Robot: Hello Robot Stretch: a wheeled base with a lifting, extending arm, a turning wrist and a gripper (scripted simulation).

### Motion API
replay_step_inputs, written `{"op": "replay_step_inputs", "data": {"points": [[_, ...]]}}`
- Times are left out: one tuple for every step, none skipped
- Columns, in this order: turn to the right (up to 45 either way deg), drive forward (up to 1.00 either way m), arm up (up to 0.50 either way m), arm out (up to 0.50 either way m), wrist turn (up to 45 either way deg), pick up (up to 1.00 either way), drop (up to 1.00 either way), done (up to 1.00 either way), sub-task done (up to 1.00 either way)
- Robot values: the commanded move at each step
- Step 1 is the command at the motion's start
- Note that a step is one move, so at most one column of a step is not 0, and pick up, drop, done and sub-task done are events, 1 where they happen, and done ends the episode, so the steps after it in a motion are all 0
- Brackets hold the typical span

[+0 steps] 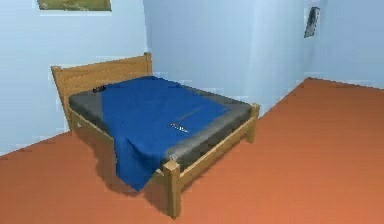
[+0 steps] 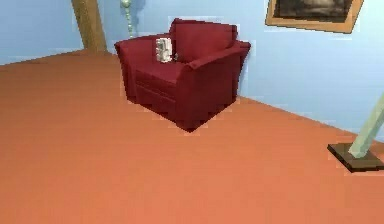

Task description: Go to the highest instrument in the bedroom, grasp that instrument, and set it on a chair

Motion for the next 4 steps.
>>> {"op": "replay_step_inputs", "data": {"points": [[0.0,0.35,0.00,0.00,0.0,0.00,0.00,0.00,0.00],[-45.0,0.00,0.00,0.00,0.0,0.00,0.00,0.00,0.00],[0.0,1.00,0.00,0.00,0.0,0.00,0.00,0.00,0.00],[-9.0,0.00,0.00,0.00,0.0,0.00,0.00,0.00,0.00]]}}
